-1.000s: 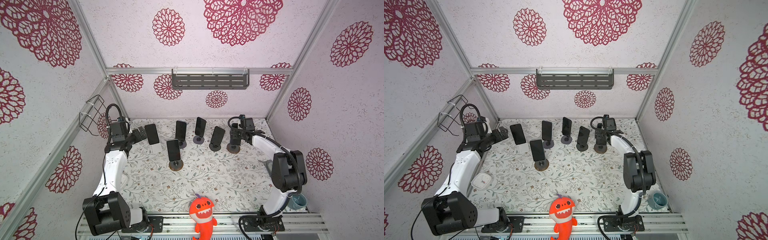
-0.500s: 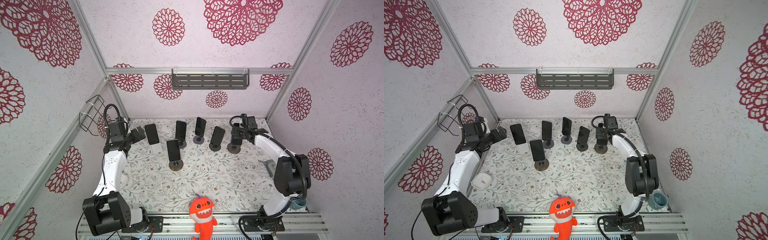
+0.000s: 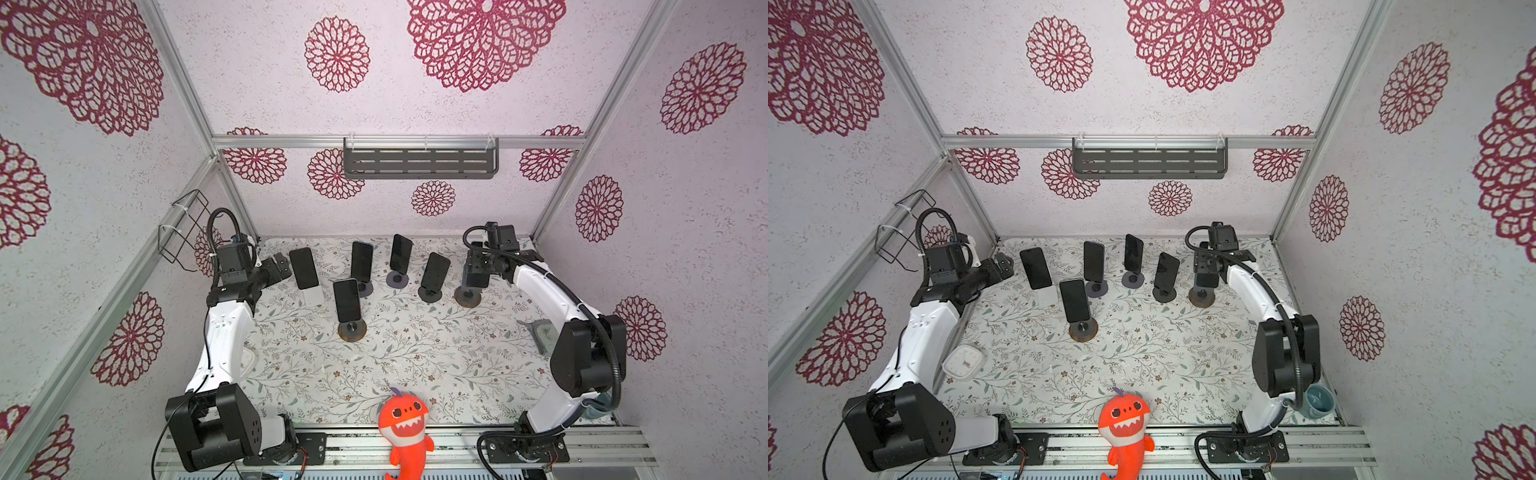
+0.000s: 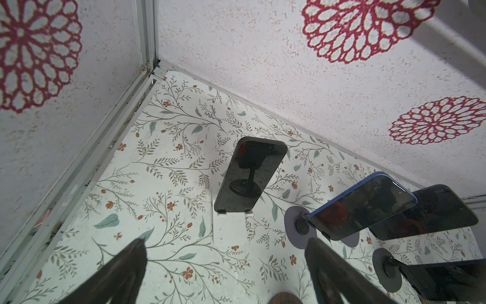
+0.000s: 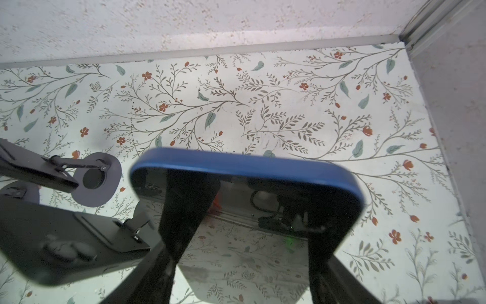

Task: Remove the phone from the phone stand
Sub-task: Remove the phone from the phone stand, then place the phone at the center of the table.

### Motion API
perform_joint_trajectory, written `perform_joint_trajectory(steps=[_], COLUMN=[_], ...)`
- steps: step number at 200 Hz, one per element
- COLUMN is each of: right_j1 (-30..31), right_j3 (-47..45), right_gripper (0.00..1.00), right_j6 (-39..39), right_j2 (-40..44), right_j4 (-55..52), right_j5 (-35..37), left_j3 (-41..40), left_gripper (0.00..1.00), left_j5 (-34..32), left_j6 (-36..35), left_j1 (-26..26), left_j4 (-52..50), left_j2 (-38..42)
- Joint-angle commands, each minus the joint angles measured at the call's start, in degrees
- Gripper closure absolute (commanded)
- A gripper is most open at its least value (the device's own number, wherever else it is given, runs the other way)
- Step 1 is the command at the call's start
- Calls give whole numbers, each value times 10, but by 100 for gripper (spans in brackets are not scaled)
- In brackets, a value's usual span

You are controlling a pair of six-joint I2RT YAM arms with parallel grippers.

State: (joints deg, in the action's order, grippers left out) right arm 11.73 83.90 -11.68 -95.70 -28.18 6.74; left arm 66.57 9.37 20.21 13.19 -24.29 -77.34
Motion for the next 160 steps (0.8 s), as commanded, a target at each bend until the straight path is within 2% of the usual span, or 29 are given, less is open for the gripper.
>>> perform_joint_trajectory(steps=[1, 39, 75, 101, 135, 160], right_j1=[6, 29, 88, 130, 144, 144], right_j3=[28, 21, 1, -37, -123, -175], right_gripper=[27, 28, 28, 28, 29, 29], right_j6=[-17, -41, -73, -115, -145, -153], right_j2=[66, 104, 113, 109, 100, 85], right_j4=[-61, -154, -249, -297, -284, -244], right_j5=[31, 35, 43, 15, -52, -68], left_j3=[-6, -6, -7, -7, -6, -7], left_gripper=[2, 2, 2, 2, 2, 2], left_j5=[5, 9, 6, 2, 8, 5], left_j6=[9, 14, 14, 13, 14, 14], left_j1=[5, 5, 4, 3, 0, -4], left_j4=[13, 12, 12, 10, 9, 9], left_j2=[0, -5, -8, -12, -17, -19])
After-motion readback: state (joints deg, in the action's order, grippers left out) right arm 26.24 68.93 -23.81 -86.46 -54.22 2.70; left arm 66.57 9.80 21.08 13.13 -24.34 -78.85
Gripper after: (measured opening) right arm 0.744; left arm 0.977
